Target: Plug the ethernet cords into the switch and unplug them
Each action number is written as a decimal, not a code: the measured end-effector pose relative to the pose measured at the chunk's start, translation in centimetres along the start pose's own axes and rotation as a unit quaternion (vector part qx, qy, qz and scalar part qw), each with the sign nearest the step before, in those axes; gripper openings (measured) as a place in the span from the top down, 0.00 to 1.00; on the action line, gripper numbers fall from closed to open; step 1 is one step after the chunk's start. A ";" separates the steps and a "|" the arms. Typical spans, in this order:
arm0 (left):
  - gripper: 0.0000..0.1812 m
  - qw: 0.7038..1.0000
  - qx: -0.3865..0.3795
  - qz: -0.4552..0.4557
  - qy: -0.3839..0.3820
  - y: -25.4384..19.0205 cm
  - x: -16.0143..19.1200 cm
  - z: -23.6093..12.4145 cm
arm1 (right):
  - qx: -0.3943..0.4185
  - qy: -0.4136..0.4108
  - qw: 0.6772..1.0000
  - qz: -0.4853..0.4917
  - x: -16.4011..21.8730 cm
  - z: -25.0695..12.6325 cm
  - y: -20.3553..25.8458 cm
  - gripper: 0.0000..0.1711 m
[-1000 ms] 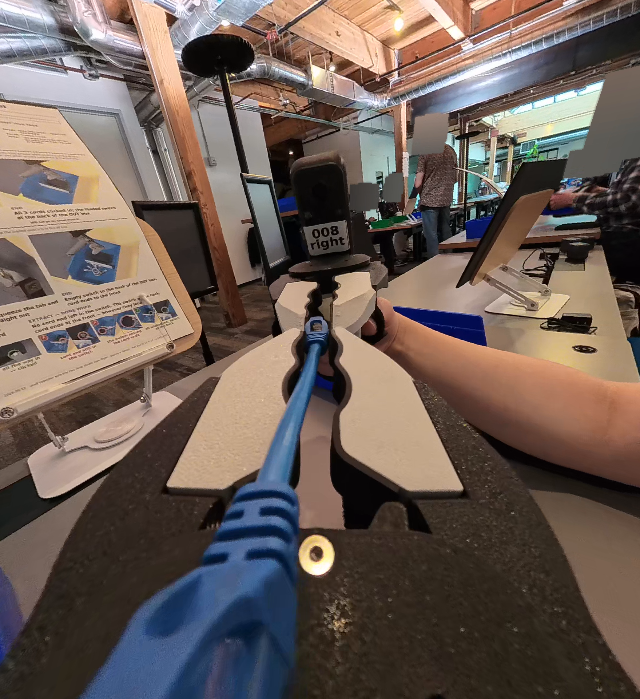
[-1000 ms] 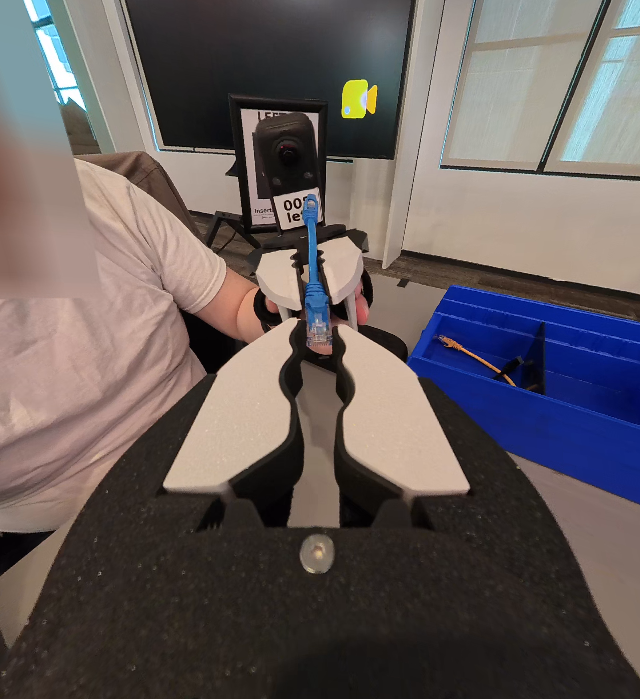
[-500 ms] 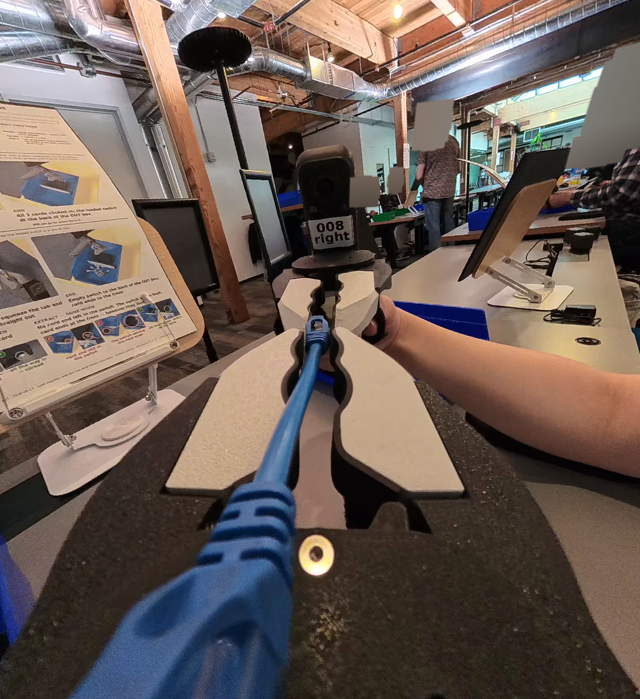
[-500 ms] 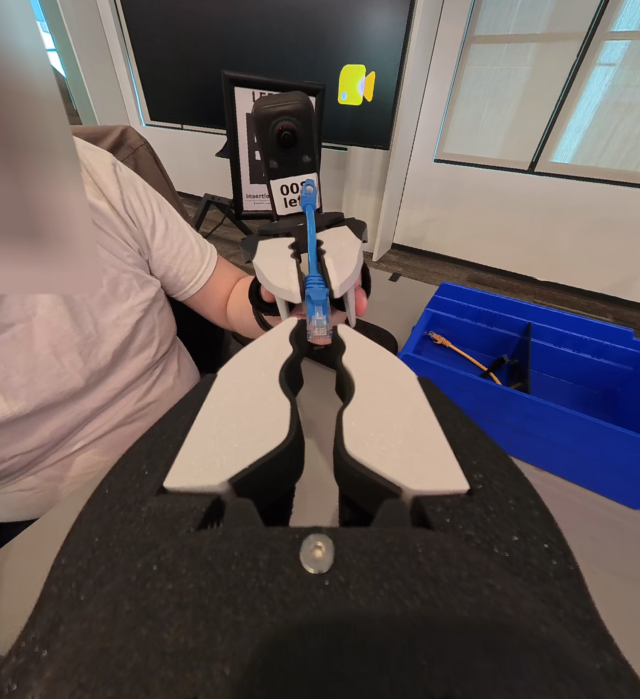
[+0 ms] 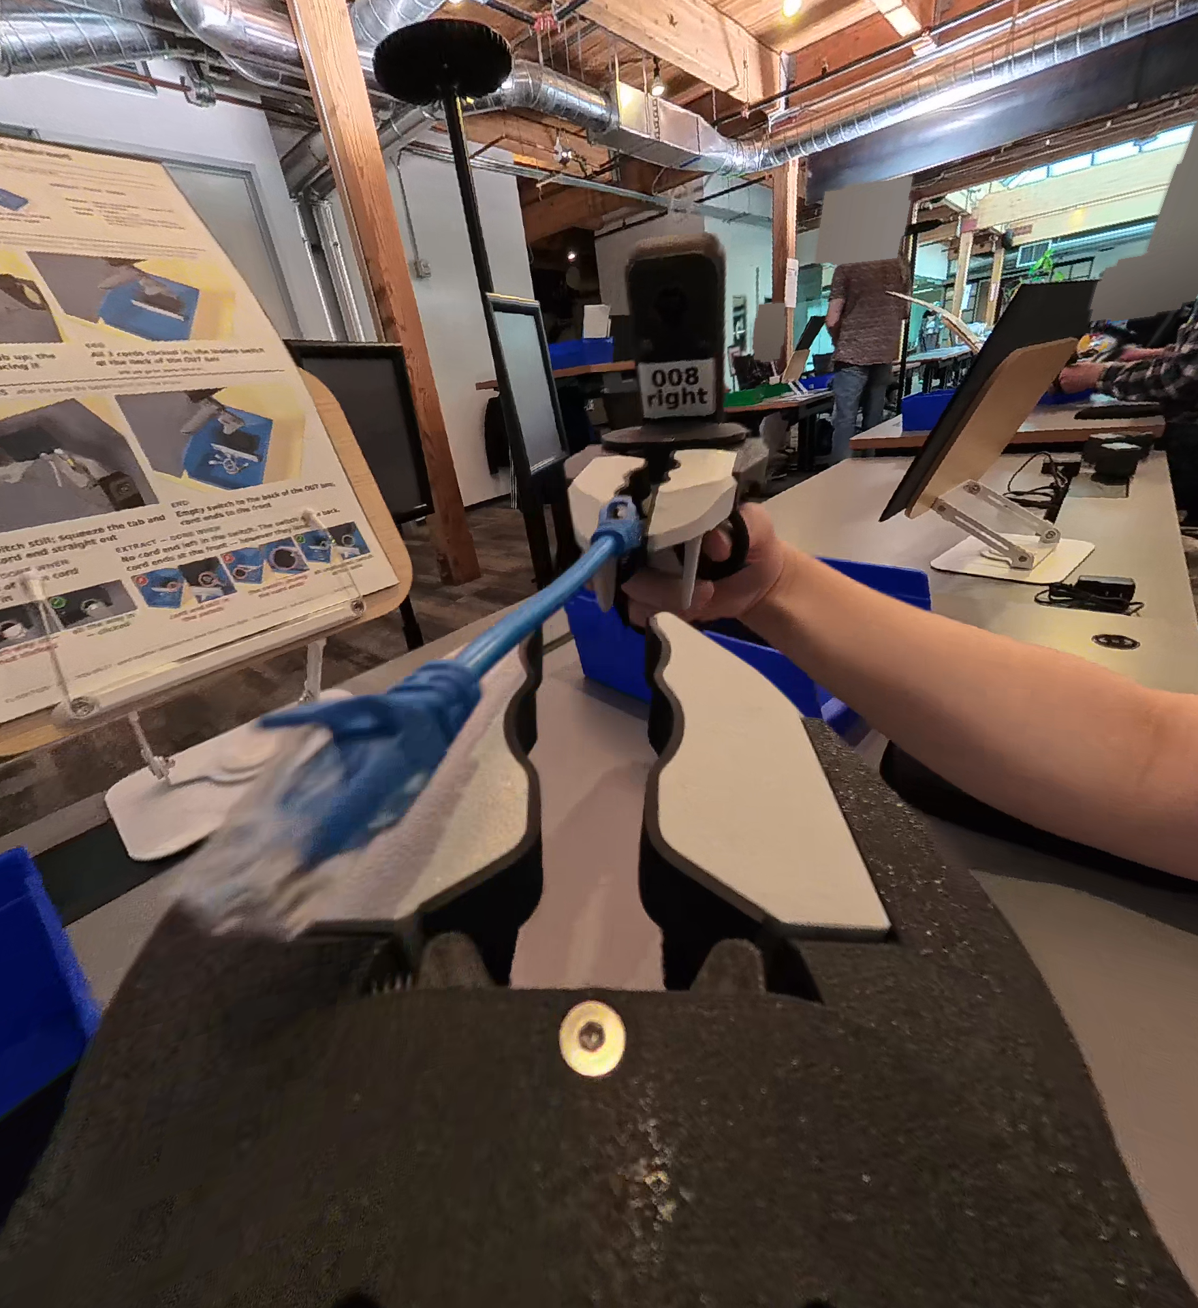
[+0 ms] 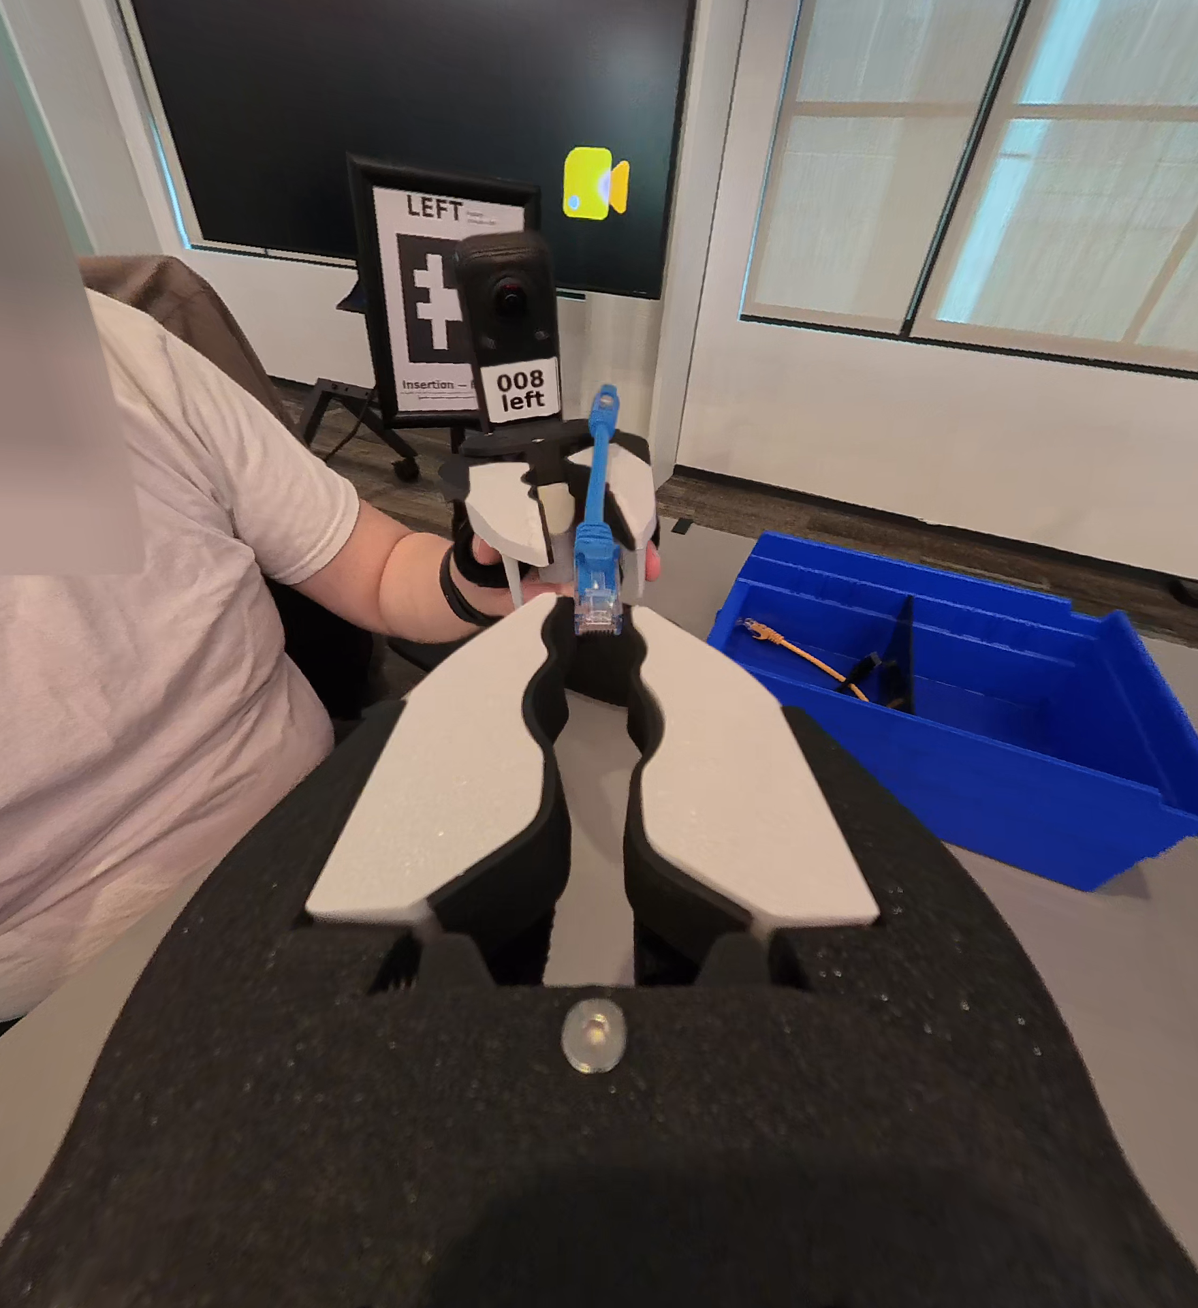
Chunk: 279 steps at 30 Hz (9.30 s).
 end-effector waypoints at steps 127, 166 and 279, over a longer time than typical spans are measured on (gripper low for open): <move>0.83 1.000 0.007 0.005 -0.005 -0.8 -0.8 3.7 | -0.085 -0.068 0.993 0.039 0.6 1.2 0.0 0.93; 0.94 0.999 0.047 -0.001 0.017 -1.6 0.0 2.5 | -0.074 0.001 0.997 0.028 0.4 1.4 0.8 0.92; 0.94 0.946 -0.325 0.006 0.018 13.1 -3.6 1.5 | 0.316 0.493 0.807 0.073 16.8 2.2 -8.2 0.55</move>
Point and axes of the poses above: each gripper's, where its closed fingertips meet, z out along the fingers, x out of its underside, y = z × x across the jaws, the point moved 9 cm from there along -z, back along the fingers, and after that the axes turned 8 degrees about x, right-handed, at the moved point
